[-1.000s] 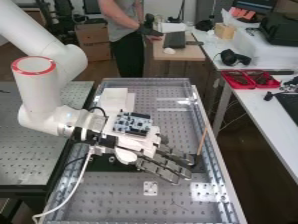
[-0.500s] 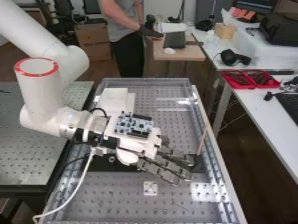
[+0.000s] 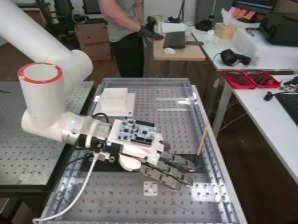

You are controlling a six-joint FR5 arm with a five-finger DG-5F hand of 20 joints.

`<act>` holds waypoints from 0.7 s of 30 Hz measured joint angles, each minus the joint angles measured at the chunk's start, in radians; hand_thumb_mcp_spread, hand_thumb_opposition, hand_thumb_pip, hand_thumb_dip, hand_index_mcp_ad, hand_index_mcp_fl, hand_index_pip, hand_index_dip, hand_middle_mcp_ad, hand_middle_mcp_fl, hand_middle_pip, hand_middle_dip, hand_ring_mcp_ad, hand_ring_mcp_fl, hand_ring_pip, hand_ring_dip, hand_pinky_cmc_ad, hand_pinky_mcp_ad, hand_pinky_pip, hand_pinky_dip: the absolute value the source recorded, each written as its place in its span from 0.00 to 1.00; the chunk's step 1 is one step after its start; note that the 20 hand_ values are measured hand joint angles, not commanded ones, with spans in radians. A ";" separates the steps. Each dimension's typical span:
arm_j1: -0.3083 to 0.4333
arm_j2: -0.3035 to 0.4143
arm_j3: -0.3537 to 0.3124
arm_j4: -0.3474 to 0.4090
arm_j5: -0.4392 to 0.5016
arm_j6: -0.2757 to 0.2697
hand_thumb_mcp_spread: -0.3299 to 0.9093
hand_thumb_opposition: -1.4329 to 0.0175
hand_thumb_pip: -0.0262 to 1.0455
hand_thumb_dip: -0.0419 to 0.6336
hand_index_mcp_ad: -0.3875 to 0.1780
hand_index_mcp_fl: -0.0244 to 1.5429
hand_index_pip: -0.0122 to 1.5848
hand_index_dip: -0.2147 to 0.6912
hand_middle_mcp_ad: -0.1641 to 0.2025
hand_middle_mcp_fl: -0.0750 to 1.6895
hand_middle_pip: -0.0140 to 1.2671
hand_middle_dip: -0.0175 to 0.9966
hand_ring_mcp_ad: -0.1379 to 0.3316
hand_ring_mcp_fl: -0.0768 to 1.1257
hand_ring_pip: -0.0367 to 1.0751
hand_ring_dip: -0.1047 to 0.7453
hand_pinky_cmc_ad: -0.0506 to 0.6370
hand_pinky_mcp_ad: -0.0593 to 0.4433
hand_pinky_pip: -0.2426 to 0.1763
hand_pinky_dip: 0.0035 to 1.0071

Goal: Grab the pcb board and place it in the clear container

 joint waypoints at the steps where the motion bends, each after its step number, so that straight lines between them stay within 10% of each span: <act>1: -0.001 -0.001 0.001 -0.001 -0.001 0.001 0.85 0.40 0.40 0.42 0.23 0.25 0.86 0.57 0.61 0.04 0.12 0.14 0.72 0.07 0.10 0.12 0.41 0.44 0.36 0.18; 21: -0.008 -0.027 0.031 -0.029 -0.016 0.005 0.86 0.40 0.40 0.43 0.23 0.26 0.86 0.57 0.61 0.04 0.12 0.14 0.72 0.07 0.10 0.12 0.41 0.44 0.36 0.18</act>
